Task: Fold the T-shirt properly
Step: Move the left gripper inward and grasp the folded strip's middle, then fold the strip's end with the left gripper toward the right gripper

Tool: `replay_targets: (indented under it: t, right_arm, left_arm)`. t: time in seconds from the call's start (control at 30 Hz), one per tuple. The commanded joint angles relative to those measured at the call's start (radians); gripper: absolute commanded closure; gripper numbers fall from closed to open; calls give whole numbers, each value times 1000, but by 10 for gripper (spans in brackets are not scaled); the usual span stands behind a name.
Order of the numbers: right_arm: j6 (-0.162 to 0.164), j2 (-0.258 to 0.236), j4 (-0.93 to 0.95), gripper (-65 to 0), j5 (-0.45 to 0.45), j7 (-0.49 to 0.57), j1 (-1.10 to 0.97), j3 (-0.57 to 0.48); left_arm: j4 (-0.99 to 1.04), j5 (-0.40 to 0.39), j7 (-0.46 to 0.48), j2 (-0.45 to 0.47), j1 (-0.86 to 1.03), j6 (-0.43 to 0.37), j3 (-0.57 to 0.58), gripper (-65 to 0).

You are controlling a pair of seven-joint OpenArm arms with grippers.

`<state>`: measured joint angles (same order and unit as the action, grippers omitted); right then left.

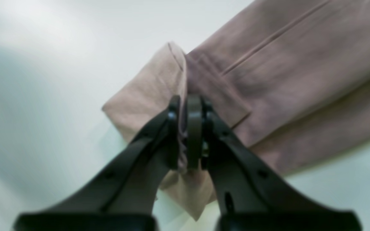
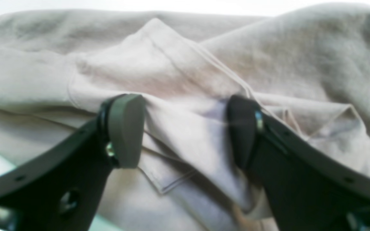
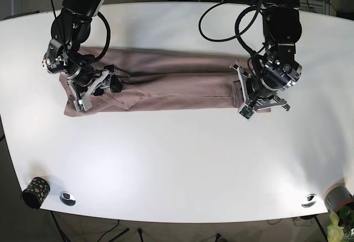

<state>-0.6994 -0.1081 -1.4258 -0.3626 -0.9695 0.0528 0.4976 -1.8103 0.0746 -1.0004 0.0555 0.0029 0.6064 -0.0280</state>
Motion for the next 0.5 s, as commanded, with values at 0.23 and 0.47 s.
replay_targets:
  t: [0.23, 0.47]
  right_arm:
    - [1, -5, -7, -388, 10, -21, 8, 0]
    - [1, -5, -7, -388, 10, -21, 8, 0]
  left_arm:
    - [-118, -5, 19, -49, 61, 92, 83, 0]
    - [-118, -3, 21, -104, 58, 92, 148, 0]
